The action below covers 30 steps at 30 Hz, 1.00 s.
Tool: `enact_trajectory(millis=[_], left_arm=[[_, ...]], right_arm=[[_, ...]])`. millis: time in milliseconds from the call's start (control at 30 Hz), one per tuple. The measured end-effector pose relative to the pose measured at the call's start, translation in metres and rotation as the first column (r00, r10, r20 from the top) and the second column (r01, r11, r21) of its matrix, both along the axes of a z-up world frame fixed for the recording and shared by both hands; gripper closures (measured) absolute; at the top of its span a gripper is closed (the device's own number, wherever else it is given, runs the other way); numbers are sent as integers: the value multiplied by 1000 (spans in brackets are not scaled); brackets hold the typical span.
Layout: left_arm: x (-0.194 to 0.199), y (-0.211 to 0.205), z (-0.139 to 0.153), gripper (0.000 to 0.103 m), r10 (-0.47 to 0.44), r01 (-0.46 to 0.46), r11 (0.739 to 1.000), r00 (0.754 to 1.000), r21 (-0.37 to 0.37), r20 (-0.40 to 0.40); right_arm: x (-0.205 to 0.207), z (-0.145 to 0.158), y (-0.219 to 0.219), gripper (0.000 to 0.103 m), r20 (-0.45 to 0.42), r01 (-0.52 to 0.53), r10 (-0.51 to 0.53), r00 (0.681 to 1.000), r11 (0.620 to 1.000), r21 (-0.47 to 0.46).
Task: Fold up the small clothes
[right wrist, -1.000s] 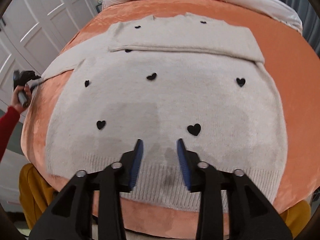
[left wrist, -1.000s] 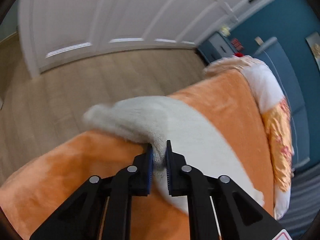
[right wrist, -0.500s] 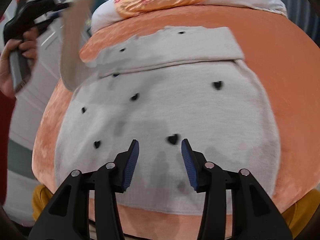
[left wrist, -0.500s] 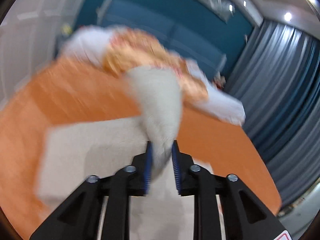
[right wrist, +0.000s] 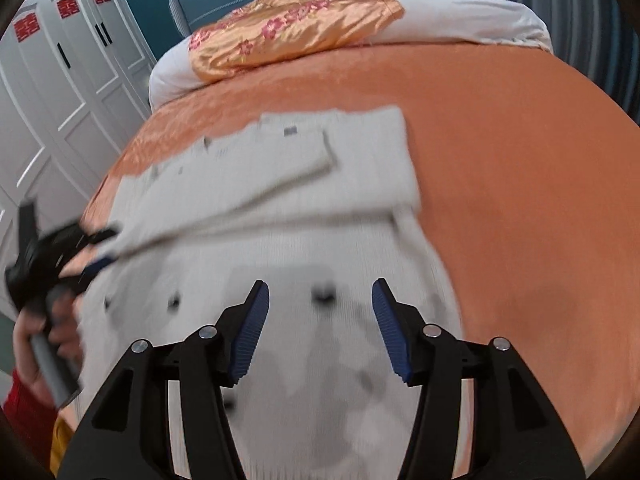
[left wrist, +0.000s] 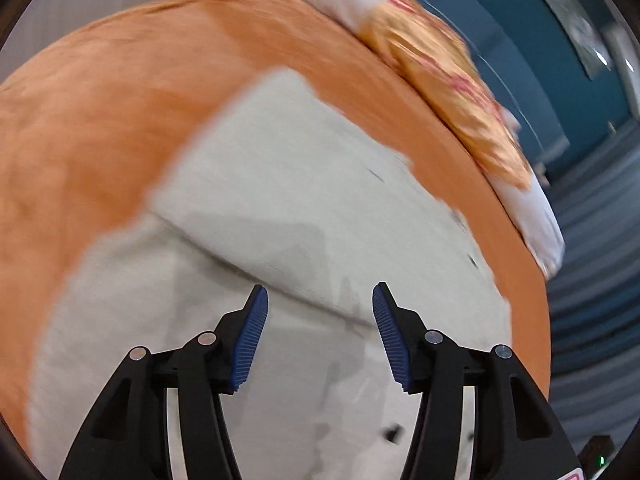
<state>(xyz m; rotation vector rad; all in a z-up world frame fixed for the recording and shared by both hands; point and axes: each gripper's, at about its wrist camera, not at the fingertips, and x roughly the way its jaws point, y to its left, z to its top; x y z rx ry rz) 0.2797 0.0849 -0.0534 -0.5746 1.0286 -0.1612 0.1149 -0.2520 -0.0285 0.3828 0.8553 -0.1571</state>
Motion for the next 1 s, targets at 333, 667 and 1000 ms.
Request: enact_trajectory(millis=[333, 667, 1000], left_arm=[[6, 47, -27, 39, 196, -219, 955, 972, -200, -129], [42, 49, -3, 98, 186, -186, 970, 982, -154, -16], [34, 38, -37, 98, 161, -161, 984, 987, 73, 1]], right_arm=[[137, -42, -29, 45, -138, 103, -88, 987, 988, 110], [150, 32, 22, 97, 112, -107, 95, 989, 989, 105], [120, -59, -23, 98, -98, 62, -48, 994, 988, 144]])
